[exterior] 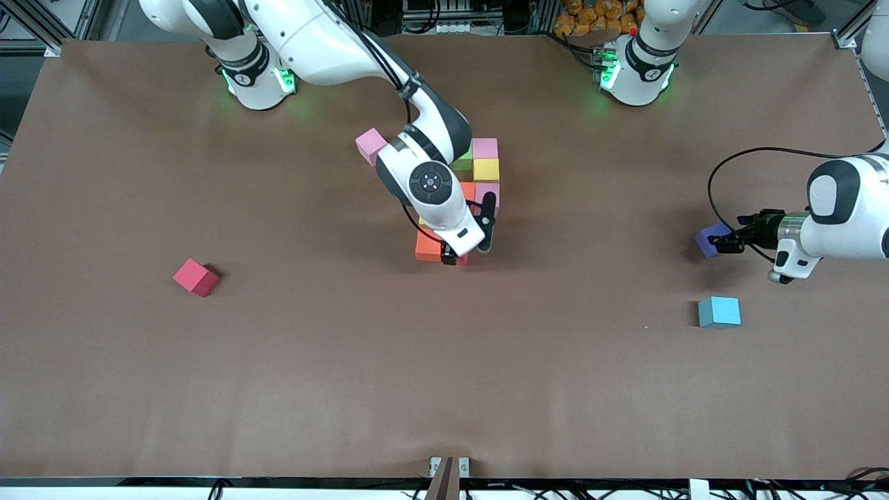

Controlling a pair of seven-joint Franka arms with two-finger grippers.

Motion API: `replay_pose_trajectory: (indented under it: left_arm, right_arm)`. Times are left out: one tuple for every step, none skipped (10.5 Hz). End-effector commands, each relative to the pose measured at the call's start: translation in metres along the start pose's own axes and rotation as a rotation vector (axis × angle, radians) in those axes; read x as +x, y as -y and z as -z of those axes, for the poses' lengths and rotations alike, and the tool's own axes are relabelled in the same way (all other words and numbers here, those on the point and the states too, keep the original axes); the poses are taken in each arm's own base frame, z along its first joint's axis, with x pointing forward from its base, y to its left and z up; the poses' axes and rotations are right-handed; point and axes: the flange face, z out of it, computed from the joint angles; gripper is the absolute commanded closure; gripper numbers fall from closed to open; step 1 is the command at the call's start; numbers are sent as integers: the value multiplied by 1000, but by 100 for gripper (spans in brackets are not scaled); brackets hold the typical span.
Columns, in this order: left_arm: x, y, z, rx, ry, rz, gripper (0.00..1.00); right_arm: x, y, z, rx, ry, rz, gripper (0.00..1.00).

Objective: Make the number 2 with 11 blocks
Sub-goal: 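Grasp the purple cube with the left gripper while the right gripper places pink, then lift the purple cube with the left gripper while the right gripper withdraws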

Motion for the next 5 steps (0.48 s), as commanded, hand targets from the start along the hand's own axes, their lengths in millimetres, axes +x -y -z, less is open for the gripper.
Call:
replay_pose_trajectory:
  left_arm:
    - [-2, 1, 1, -27, 6, -6, 0]
    - [-2, 1, 0, -27, 7, -8, 0]
    - [-1, 1, -1, -29, 9, -7, 0]
    - [-1, -2, -1, -30, 8, -11, 0]
    - [-2, -5, -2, -35, 11, -15, 0]
  right_arm:
    - [-30, -31, 52, 1, -19, -76, 0]
    - [-54, -53, 74, 4, -24, -124, 0]
    - [-79, -74, 99, -4, -36, -171, 0]
    - [-110, -94, 119, 13, -23, -240, 0]
    - [-148, -118, 135, 18, 1, -306, 0]
